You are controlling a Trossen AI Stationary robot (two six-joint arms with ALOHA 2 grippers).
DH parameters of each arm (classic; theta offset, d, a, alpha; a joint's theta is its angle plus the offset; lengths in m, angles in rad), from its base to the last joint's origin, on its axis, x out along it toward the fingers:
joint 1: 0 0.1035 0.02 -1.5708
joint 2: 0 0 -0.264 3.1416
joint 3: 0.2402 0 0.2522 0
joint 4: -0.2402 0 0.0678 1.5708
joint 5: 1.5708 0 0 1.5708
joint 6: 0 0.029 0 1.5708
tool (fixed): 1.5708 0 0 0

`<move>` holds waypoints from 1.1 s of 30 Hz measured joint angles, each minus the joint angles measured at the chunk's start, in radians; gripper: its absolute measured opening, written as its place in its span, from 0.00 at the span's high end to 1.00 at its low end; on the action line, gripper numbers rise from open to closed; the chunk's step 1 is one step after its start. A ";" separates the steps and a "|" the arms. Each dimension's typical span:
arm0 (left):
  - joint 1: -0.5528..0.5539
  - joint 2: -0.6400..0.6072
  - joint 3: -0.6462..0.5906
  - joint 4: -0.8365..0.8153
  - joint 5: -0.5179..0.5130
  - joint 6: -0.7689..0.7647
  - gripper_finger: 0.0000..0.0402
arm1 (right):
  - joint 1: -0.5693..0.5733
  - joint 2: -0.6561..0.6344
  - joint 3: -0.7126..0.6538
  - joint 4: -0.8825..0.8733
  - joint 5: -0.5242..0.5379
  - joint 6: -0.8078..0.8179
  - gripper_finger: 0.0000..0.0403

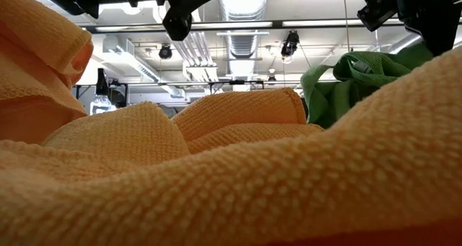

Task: Sort microfiber towel by color & place in baskets
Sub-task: Put the bottom right green towel into the right transparent bin

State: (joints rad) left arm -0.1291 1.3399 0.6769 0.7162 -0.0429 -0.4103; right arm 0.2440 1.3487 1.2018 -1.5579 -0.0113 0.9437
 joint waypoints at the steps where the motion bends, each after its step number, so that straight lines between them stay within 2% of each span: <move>1: 0.000 0.000 0.000 0.000 0.000 0.000 0.57 | 0.000 0.000 0.000 0.001 0.000 0.000 0.84; 6: 0.000 0.000 0.000 0.000 0.000 -0.016 0.57 | 0.000 0.000 0.000 0.005 0.001 0.000 0.71; 11: 0.000 0.000 0.000 0.001 0.000 -0.039 0.57 | 0.000 0.001 0.017 0.025 0.003 0.055 0.65; 17: 0.000 0.000 0.000 0.002 -0.001 -0.051 0.57 | 0.000 0.001 0.116 0.031 0.018 0.064 0.65; 24: 0.000 0.000 0.000 0.002 -0.002 -0.054 0.57 | 0.000 0.001 0.239 0.026 0.106 0.047 0.66; 33: 0.000 0.000 0.000 0.002 -0.002 -0.097 0.57 | -0.001 0.001 0.319 0.027 0.136 0.058 0.67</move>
State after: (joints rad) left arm -0.1291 1.3399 0.6769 0.7181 -0.0444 -0.5072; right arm 0.2432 1.3499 1.5210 -1.5309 0.1244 1.0017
